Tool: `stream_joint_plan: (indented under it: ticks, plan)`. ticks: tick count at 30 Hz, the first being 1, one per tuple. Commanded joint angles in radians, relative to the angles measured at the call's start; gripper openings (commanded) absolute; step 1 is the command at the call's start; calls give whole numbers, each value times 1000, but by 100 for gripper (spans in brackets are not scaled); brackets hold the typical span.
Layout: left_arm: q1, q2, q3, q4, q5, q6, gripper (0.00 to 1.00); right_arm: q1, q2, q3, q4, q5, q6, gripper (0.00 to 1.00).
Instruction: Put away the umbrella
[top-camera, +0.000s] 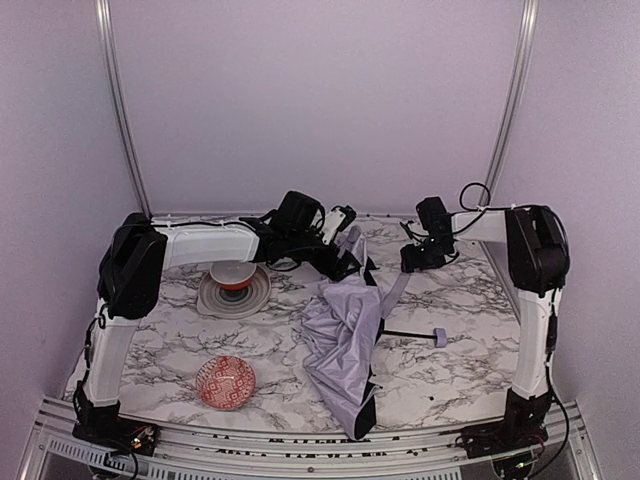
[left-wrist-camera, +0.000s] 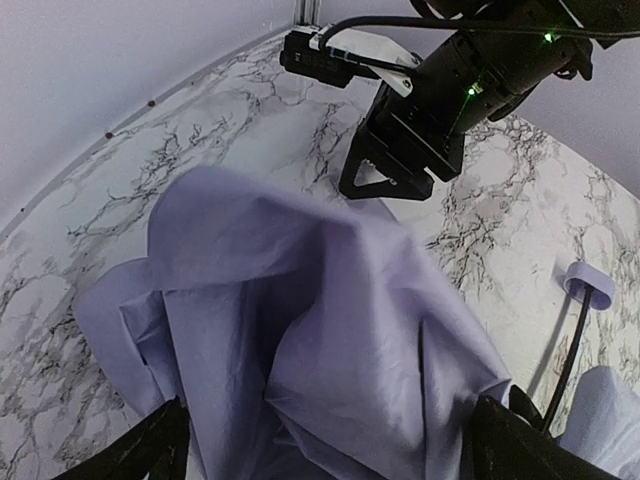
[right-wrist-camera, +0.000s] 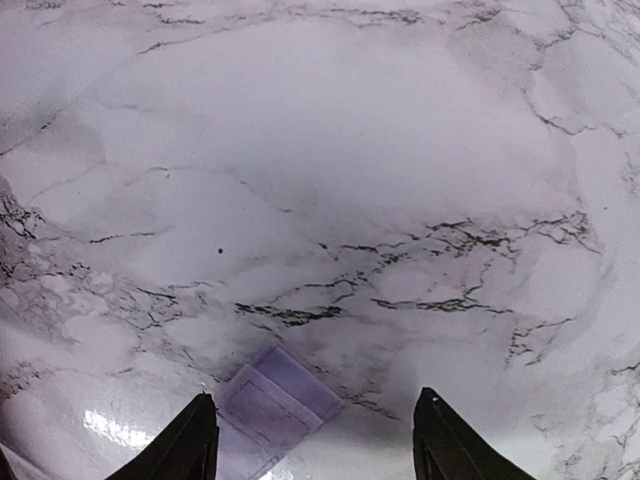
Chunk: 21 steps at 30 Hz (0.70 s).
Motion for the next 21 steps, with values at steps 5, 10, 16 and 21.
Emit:
stream_joint_plan:
  ticks: [5,10,16,21]
  plan:
    - [-2,84,43,-58,86,-1,95,53,73,80,-87,-38,21,54]
    - [-2,72,-6,-27,141,-5,71,72,40,25,-64,-120,33,20]
    - [-2,24,-100,60,243,-9,14,75,2,43,-41,-209,31,0]
    - [-5,-95,-234,236,271,-6,0,66,-8,85,-11,-291,25,0]
